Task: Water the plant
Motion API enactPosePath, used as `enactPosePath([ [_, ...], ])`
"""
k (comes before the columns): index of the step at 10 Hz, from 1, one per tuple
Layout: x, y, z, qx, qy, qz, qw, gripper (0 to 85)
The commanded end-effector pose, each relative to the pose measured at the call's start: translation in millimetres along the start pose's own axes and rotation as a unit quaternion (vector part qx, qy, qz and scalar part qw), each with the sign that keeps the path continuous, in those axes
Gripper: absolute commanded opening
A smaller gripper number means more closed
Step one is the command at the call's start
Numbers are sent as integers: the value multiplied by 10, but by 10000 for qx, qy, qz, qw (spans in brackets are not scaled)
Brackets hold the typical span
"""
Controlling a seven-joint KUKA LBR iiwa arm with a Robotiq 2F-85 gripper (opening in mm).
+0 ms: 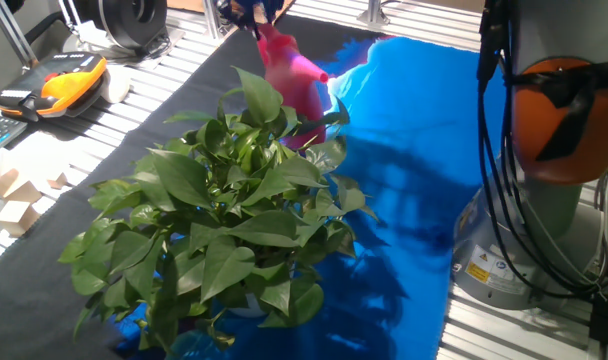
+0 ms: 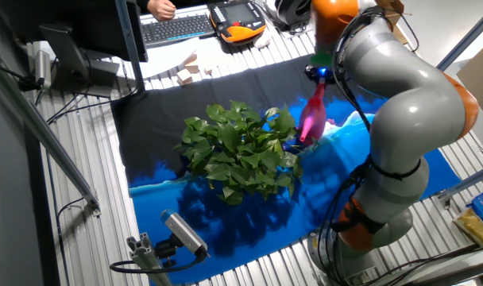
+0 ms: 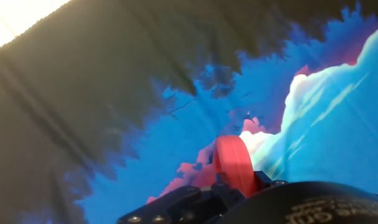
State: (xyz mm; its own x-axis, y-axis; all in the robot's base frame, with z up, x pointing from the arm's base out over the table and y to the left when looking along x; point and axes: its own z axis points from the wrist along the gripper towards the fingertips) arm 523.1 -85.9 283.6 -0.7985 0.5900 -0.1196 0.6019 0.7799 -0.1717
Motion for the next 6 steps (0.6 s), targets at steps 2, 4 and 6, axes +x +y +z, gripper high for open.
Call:
enactPosePath([
  [2, 13, 51, 190, 101, -80, -295, 9995, 0],
  [4, -9, 84, 263, -123, 163, -617, 9979, 0],
  [6, 3, 109, 337, -255, 315, -808, 9959, 0],
])
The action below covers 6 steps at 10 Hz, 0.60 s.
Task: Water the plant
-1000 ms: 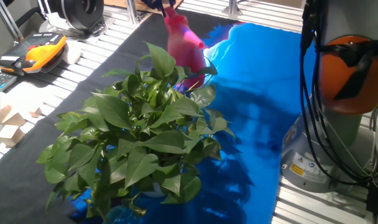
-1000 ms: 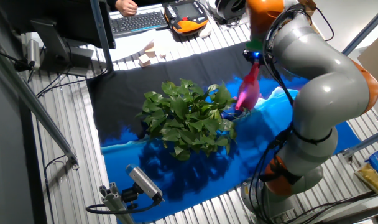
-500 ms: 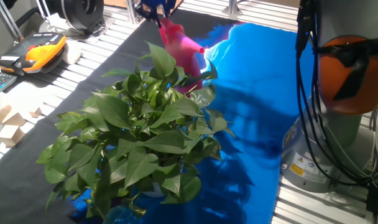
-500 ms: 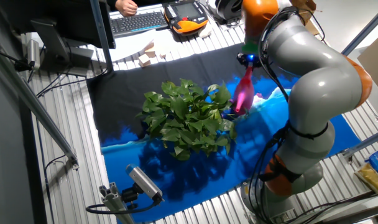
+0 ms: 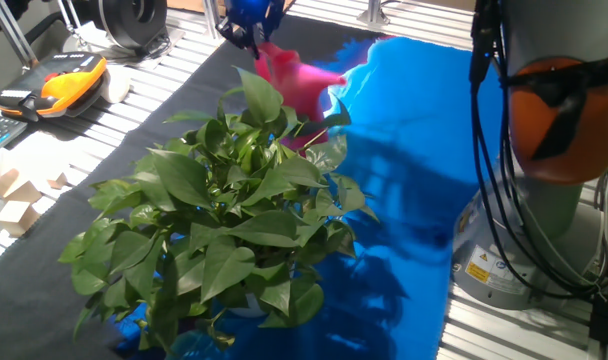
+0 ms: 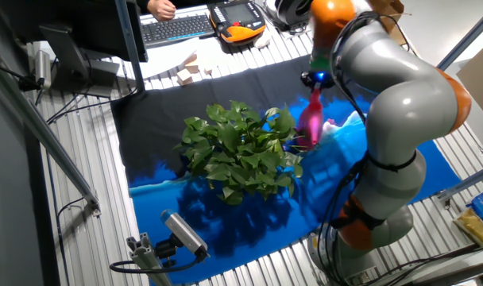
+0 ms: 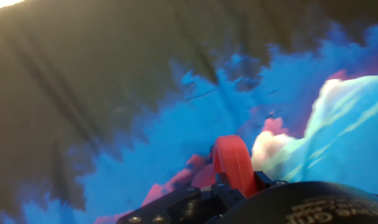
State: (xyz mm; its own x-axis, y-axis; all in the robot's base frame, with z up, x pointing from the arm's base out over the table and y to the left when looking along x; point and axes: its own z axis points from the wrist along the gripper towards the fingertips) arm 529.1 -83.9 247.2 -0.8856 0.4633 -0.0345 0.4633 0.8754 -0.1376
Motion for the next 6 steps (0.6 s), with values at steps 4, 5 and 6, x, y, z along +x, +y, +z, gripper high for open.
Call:
enactPosePath([
  [4, 68, 121, 156, 42, 107, -477, 9988, 0],
  [5, 64, 119, 172, -8, 188, -650, 9977, 0],
  [6, 67, 116, 181, -75, 217, -729, 9971, 0],
])
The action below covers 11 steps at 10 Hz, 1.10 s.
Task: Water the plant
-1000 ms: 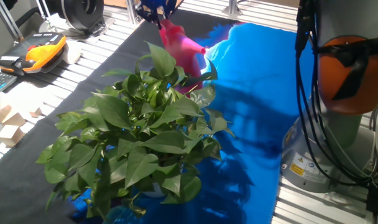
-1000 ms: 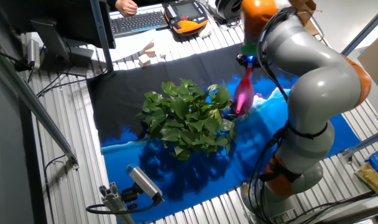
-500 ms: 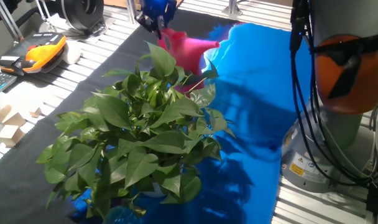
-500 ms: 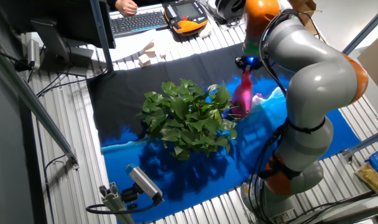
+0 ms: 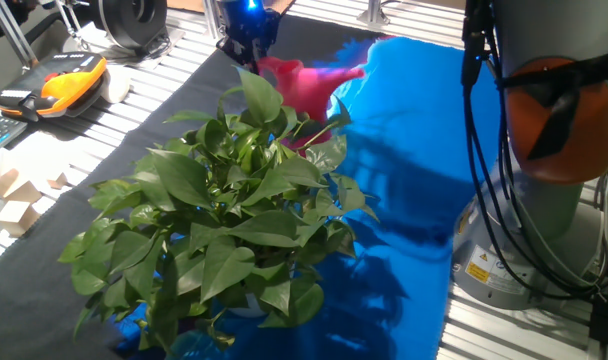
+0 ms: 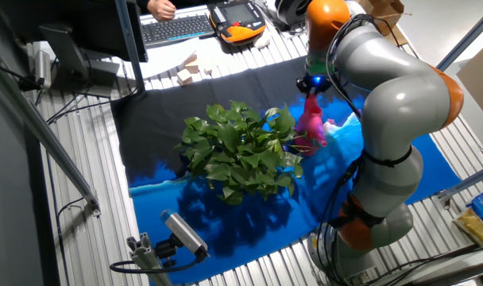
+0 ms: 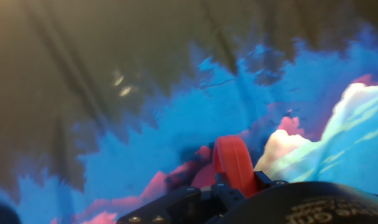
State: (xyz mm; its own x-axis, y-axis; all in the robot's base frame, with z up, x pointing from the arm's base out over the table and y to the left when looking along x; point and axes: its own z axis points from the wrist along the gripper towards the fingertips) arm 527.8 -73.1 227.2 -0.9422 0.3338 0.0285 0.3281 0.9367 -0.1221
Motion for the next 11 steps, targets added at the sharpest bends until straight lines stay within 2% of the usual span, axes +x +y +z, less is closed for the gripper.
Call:
enactPosePath([
  [1, 2, 8, 15, -15, 7, -81, 10000, 0],
  [3, 7, 40, 61, -1, 43, -240, 9997, 0],
  [6, 72, 94, 207, 0, 42, -440, 9990, 0],
  [7, 81, 97, 218, 4, 79, -491, 9988, 0],
  [8, 82, 92, 223, -115, 153, -512, 9985, 0],
  [9, 77, 96, 238, -149, 238, -520, 9983, 0],
  [11, 72, 112, 271, -172, 259, -506, 9982, 0],
])
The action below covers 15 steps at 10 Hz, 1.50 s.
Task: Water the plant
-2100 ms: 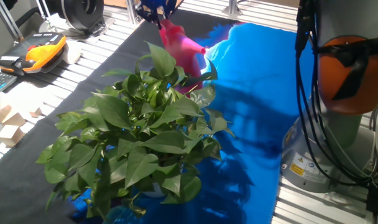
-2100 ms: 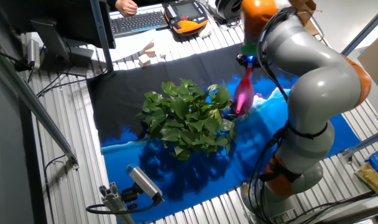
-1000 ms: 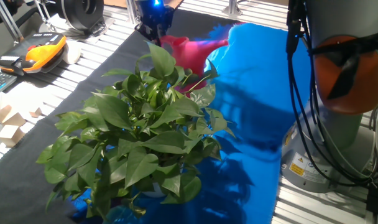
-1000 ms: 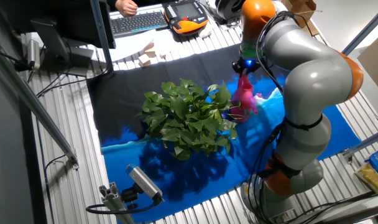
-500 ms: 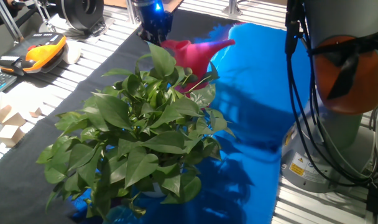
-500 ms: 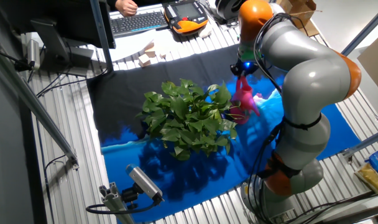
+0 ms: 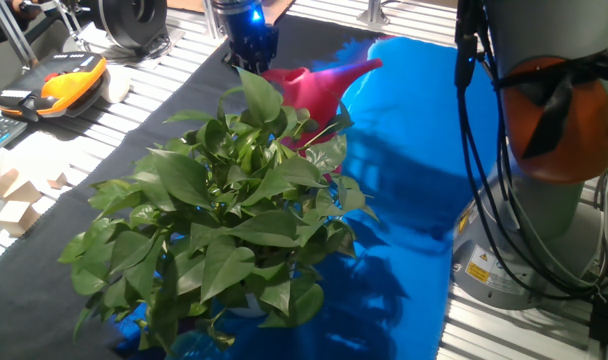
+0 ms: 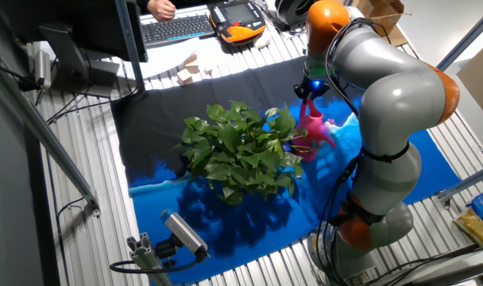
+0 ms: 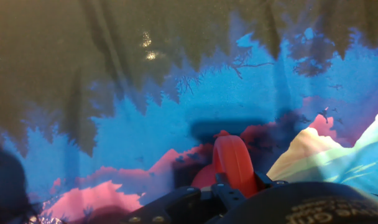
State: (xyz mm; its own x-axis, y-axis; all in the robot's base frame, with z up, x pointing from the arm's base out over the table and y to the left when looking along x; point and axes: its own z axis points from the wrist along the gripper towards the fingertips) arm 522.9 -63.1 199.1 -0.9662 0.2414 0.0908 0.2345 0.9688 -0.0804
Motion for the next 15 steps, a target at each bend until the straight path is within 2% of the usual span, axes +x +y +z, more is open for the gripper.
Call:
enactPosePath([
  [1, 1, 5, 2, -24, 6, 7, 10000, 170],
  [2, 5, 14, 6, -9, 10, 7, 10000, 170],
  [3, 8, 20, 12, -11, 9, 30, 10000, 340],
  [4, 5, 24, 23, -28, 13, 45, 10000, 340],
  [5, -1, 32, 37, -30, -10, 70, 10000, 510],
  [7, -15, 46, 62, -32, -63, 105, 9999, 510],
  [8, -18, 48, 61, -26, -80, 129, 9999, 680],
  [10, -20, 43, 49, -37, -79, 167, 9998, 680],
  [11, -23, 37, 39, -44, -54, 158, 9999, 850],
  [15, -26, 26, -24, -74, 13, 137, 9999, 850],
])
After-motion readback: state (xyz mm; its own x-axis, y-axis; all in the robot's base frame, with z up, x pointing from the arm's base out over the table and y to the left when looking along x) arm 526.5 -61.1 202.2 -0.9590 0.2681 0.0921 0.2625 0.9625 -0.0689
